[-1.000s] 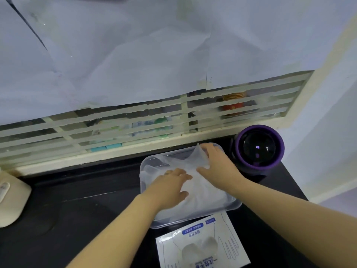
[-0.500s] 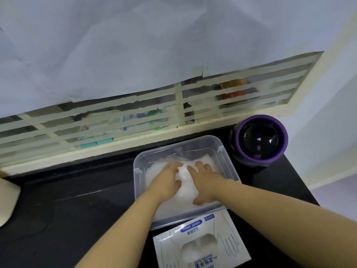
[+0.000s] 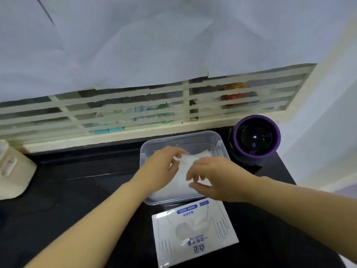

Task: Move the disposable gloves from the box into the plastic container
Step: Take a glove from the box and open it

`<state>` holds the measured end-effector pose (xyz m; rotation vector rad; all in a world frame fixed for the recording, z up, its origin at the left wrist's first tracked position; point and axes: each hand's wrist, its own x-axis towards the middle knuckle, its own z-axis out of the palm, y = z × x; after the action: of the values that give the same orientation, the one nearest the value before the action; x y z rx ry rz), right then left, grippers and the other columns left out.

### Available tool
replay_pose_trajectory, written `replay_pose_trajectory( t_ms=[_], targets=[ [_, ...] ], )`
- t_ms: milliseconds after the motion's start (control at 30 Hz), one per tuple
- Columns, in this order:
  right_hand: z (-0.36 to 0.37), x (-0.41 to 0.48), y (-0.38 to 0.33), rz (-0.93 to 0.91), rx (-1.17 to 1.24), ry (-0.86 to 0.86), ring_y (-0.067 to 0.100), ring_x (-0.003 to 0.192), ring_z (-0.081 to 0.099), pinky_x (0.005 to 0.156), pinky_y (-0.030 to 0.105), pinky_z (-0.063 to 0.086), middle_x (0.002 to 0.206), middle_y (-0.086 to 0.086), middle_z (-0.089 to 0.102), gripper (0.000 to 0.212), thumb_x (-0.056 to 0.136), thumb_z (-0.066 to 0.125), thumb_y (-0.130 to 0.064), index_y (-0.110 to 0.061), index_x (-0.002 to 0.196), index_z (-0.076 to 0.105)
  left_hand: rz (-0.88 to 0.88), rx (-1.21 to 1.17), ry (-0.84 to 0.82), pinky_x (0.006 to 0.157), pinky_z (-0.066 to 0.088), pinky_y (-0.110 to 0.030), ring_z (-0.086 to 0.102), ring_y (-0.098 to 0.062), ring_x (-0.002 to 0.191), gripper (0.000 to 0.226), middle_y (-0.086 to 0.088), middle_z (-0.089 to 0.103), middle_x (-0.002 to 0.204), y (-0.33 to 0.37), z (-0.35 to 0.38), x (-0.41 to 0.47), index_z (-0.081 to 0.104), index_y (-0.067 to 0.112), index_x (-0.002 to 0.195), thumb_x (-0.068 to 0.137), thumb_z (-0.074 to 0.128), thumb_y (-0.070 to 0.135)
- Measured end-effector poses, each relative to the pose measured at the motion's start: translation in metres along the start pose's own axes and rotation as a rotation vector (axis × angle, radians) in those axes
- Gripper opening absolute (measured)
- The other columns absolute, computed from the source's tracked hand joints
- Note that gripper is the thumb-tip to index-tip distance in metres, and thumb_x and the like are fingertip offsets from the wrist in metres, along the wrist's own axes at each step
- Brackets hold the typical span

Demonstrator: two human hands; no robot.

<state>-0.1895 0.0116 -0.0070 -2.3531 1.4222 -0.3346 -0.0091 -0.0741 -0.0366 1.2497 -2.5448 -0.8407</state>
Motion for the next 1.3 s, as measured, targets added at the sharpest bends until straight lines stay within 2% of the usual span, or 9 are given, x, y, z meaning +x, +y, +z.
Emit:
replay_pose_trajectory(
  t_ms=[67,200,400,467,533,633,1033,1167,1300],
  targets=[
    [0.009,-0.021,-0.013,-0.187,-0.087,-0.134,0.015,0.085,0.058,0.073,0.031,0.049,0.096,-0.002,0.065,0.019,0.096,0.052,-0.026,-0.018,0.105,0.066,0.119,0.102,0.012,0.089,0.043,-0.017,0.055,-0.005,0.102,0.035,0.012,0.058,0.120,0.012,-0.006,-0.029,0.055,0.027,0.131,0.099,0.047,0.015],
    [0.055,-0.028,-0.009,-0.233,-0.272,-0.466,0.025,0.111,0.058,0.090,0.039,0.049,0.127,0.004,0.059,0.040,0.095,0.054,-0.010,-0.020,0.134,0.053,0.241,0.313,-0.007,0.084,0.049,-0.027,0.059,-0.009,0.105,0.033,0.012,0.058,0.123,0.014,0.006,-0.056,0.057,0.028,0.129,0.101,0.042,0.019],
    [0.110,-0.021,-0.002,-0.111,-0.407,-0.537,0.026,0.104,0.059,0.065,0.032,0.035,0.125,0.003,0.056,0.038,0.101,0.038,-0.023,-0.032,0.137,0.045,0.395,0.379,-0.066,0.049,0.040,-0.019,0.063,-0.012,0.065,0.031,0.009,0.064,0.089,-0.005,0.045,-0.107,0.069,0.024,0.099,0.086,0.041,0.029],
    [0.115,-0.019,-0.005,-0.107,-0.483,-0.536,0.027,0.103,0.060,0.064,0.033,0.034,0.119,0.003,0.059,0.036,0.101,0.037,-0.022,-0.030,0.134,0.049,0.281,0.415,-0.121,0.075,0.052,-0.025,0.063,-0.015,0.099,0.042,0.005,0.061,0.119,-0.014,0.061,-0.119,0.060,0.025,0.126,0.090,0.045,0.042],
    [0.119,-0.018,-0.010,-0.105,-0.534,-0.534,0.028,0.098,0.061,0.061,0.033,0.036,0.111,0.004,0.062,0.029,0.099,0.040,-0.015,-0.021,0.120,0.059,0.086,0.451,-0.283,0.112,0.029,-0.033,0.028,-0.018,0.142,0.077,0.003,0.025,0.158,-0.025,0.072,-0.130,0.026,0.026,0.152,0.088,0.053,0.059],
    [0.122,-0.020,-0.014,-0.105,-0.555,-0.552,0.028,0.086,0.062,0.055,0.034,0.036,0.103,0.006,0.062,0.019,0.095,0.044,-0.007,-0.013,0.102,0.061,-0.007,0.476,-0.380,0.118,0.010,-0.034,-0.002,-0.015,0.149,0.095,0.009,-0.006,0.163,-0.025,0.075,-0.134,0.009,0.028,0.156,0.083,0.057,0.066],
    [0.059,-0.040,-0.044,-0.101,-0.284,-0.072,0.023,0.073,0.058,0.064,0.033,0.044,0.101,-0.004,0.061,0.017,0.100,0.043,-0.022,-0.020,0.106,0.059,-0.031,0.507,-0.368,0.116,0.025,-0.041,0.016,-0.023,0.146,0.099,0.004,0.010,0.162,-0.013,0.074,-0.128,0.020,0.025,0.153,0.075,0.070,0.059],
    [0.007,-0.031,-0.061,0.086,0.065,0.219,0.009,0.069,0.053,0.066,0.028,0.045,0.082,-0.006,0.058,0.016,0.099,0.044,-0.022,-0.015,0.093,0.058,-0.057,0.520,-0.411,0.113,0.029,-0.041,0.022,-0.024,0.142,0.097,0.001,0.016,0.159,-0.007,0.070,-0.127,0.022,0.021,0.152,0.076,0.070,0.058],
    [-0.025,-0.021,-0.060,0.429,0.637,0.139,0.006,0.067,0.048,0.062,0.016,0.045,0.076,-0.005,0.055,0.019,0.097,0.047,-0.013,-0.013,0.083,0.059,-0.130,0.279,-0.383,0.104,0.036,-0.032,0.040,-0.022,0.129,0.082,0.004,0.036,0.142,0.013,0.051,-0.130,0.033,0.021,0.146,0.080,0.071,0.052]
  ],
)
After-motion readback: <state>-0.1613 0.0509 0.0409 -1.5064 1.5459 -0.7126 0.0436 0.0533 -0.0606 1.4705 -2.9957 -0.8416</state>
